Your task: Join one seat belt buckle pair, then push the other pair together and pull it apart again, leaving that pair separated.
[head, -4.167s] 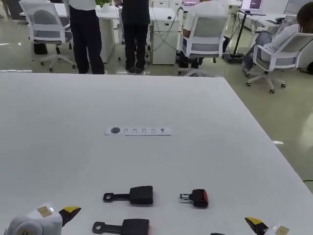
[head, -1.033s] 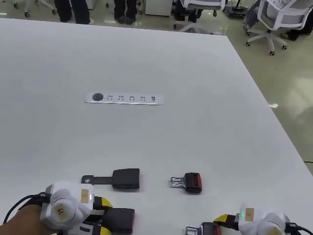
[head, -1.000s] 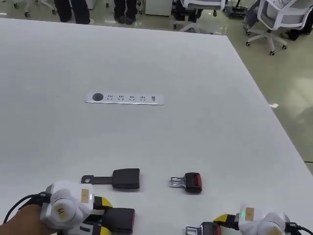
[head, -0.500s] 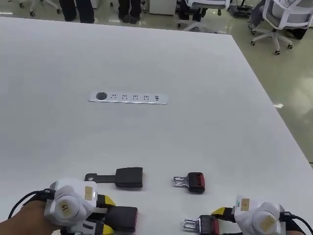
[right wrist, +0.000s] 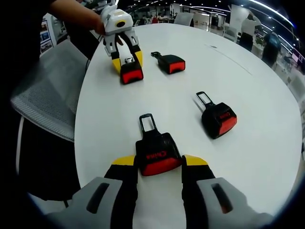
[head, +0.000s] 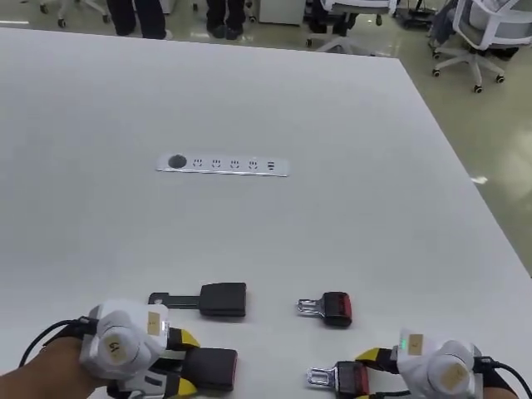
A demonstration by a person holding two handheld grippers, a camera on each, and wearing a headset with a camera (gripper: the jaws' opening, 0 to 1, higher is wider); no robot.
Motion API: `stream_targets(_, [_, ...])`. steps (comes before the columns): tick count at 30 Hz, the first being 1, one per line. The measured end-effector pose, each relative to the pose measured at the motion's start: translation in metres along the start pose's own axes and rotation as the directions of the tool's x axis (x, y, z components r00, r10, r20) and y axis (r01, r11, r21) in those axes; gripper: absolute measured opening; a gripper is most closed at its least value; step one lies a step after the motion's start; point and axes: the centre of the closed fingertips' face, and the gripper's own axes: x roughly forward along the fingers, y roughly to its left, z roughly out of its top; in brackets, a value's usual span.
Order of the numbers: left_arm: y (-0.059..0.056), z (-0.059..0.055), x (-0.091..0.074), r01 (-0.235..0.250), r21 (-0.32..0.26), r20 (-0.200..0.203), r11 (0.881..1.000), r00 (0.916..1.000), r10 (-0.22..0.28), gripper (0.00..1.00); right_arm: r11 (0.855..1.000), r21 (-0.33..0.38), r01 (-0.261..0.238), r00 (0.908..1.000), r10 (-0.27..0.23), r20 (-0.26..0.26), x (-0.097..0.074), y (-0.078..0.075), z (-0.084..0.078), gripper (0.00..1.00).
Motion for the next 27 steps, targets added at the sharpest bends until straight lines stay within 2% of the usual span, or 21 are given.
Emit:
stream_targets(3, [-0.001,0.002,-0.001,-0.002,-0.002,-0.004,1.0,1.0,0.002,0.33,1.0,-0.005,-0.003,1.0,0.003,0.008,0.002,0.0,0.006,0.34])
stream_targets(5, [0.001,-0.001,0.001,-0.004,-0.005,-0.006,1.0,1.0,0.004,0.33,1.0,-0.009,-0.006,0.9999,0.006,0.014,0.007,-0.001,0.009,0.34])
stream_targets(7, [-0.001,0.003,-0.001,-0.004,-0.005,-0.008,1.0,1.0,0.004,0.33,1.0,-0.014,-0.006,0.9998,0.006,0.019,0.009,-0.001,0.013,0.34])
stream_targets(9, [0.0,0.001,0.0,-0.006,-0.006,-0.01,1.0,0.9999,0.006,0.33,1.0,-0.017,-0.01,0.9996,0.01,0.026,0.014,-0.001,0.016,0.34])
stream_targets(27, [0.001,0.001,-0.001,-0.027,-0.023,-0.015,0.999,0.9995,0.026,0.33,0.998,-0.052,-0.037,0.9969,0.041,0.067,0.041,0.011,0.05,0.34])
